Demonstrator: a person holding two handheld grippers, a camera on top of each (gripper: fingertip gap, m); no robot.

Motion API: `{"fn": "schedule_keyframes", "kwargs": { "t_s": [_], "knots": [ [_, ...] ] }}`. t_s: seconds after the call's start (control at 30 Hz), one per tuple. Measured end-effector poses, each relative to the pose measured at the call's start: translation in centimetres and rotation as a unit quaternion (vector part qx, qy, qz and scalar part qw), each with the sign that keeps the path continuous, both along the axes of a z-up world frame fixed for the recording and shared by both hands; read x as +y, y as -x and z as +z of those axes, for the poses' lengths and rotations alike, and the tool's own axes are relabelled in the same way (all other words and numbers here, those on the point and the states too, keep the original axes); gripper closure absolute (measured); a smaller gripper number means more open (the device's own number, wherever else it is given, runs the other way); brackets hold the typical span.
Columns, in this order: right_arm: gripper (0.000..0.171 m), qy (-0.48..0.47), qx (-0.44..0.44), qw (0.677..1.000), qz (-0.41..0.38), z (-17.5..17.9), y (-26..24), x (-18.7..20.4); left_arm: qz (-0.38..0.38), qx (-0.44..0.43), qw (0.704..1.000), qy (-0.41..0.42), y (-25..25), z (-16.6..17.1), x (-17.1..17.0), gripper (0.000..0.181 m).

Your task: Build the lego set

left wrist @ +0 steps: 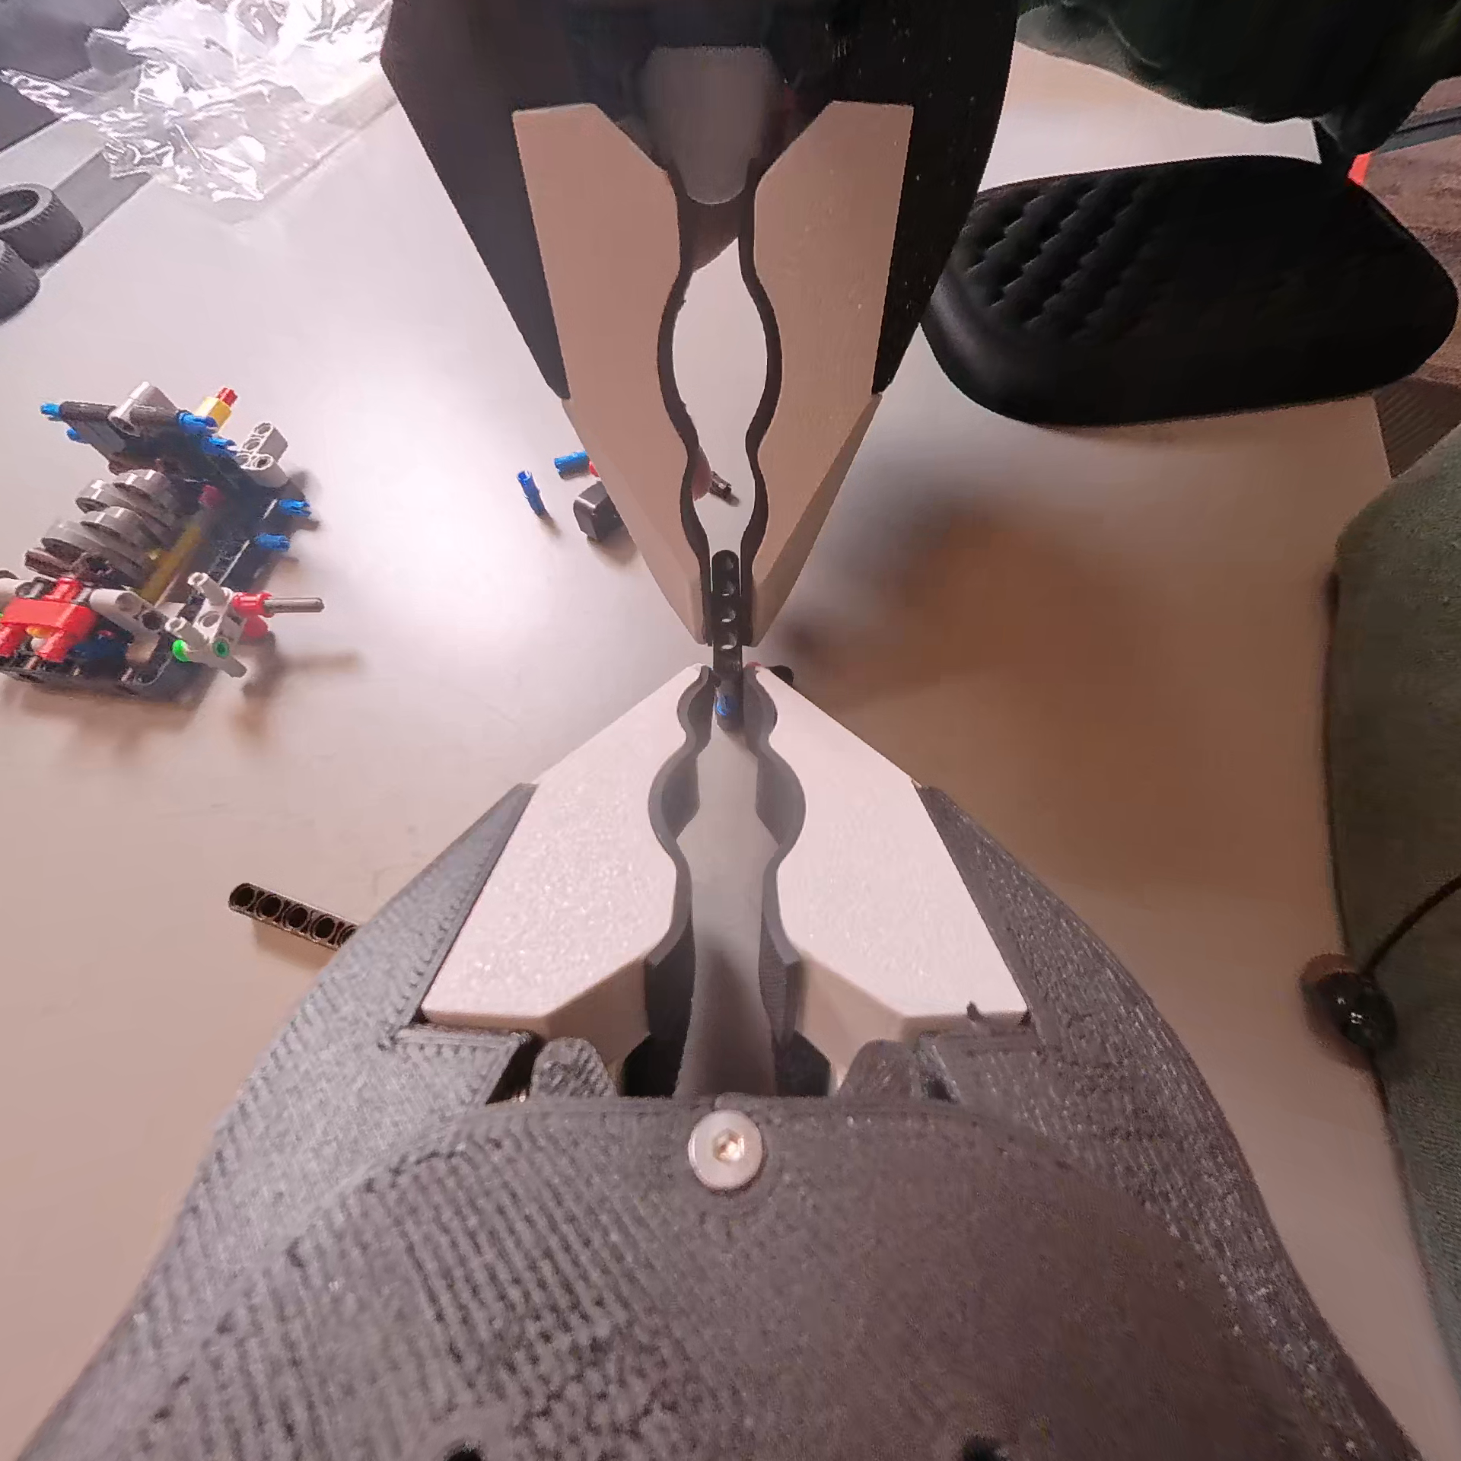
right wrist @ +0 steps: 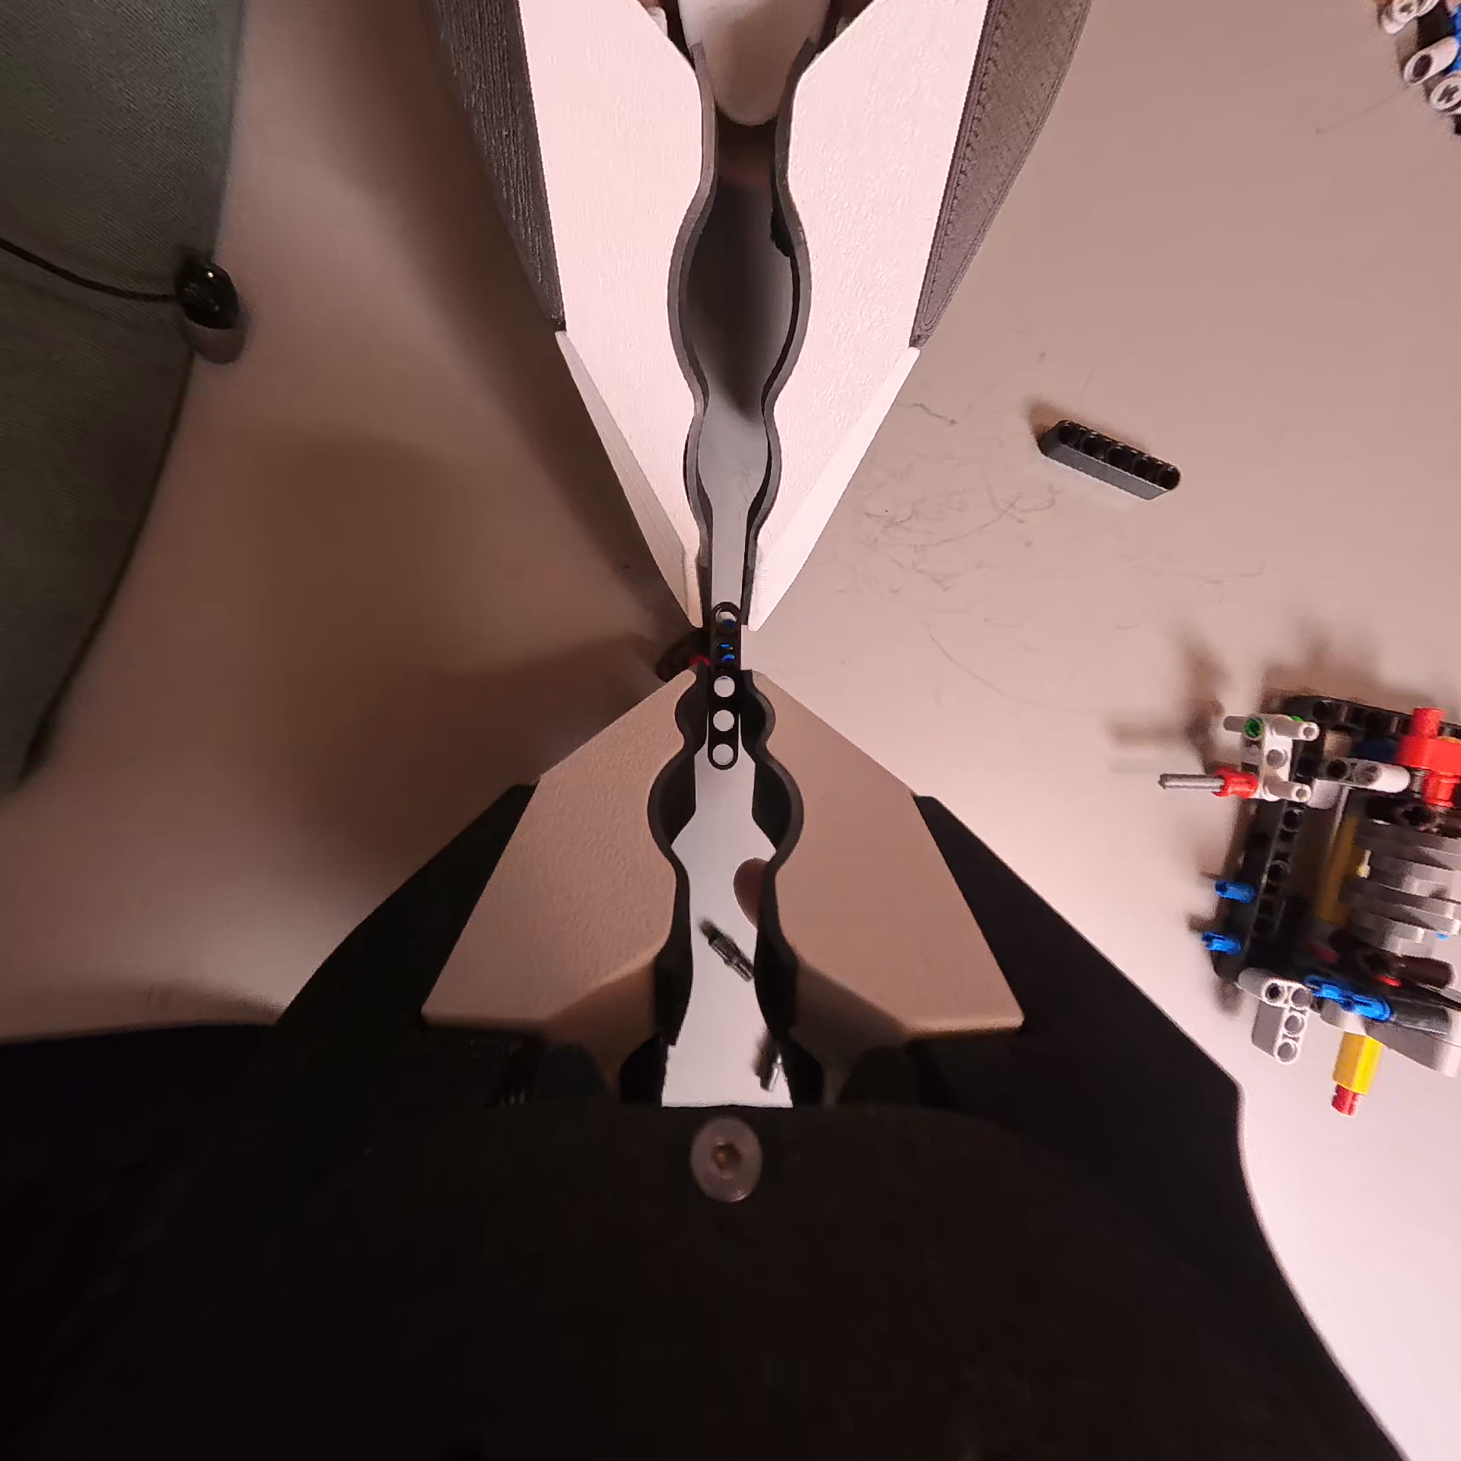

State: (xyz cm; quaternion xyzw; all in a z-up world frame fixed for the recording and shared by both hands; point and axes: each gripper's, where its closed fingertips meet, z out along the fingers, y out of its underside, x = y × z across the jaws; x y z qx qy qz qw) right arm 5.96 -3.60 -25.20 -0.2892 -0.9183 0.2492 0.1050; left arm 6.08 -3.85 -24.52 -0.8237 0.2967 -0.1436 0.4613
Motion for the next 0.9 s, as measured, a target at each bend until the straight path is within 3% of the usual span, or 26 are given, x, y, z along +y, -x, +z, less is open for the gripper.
{"fn": "schedule_keyframes", "kwargs": {
  "t_s": [0.9],
  "knots": [
    [0.168, -0.052, -0.051, 0.997, 0.025, -1.0, -0.4, 0.2, 0.006, -0.003, 0.999, 0.035, -0.2, -1.2, 0.0, 0.176]
  ]
}}
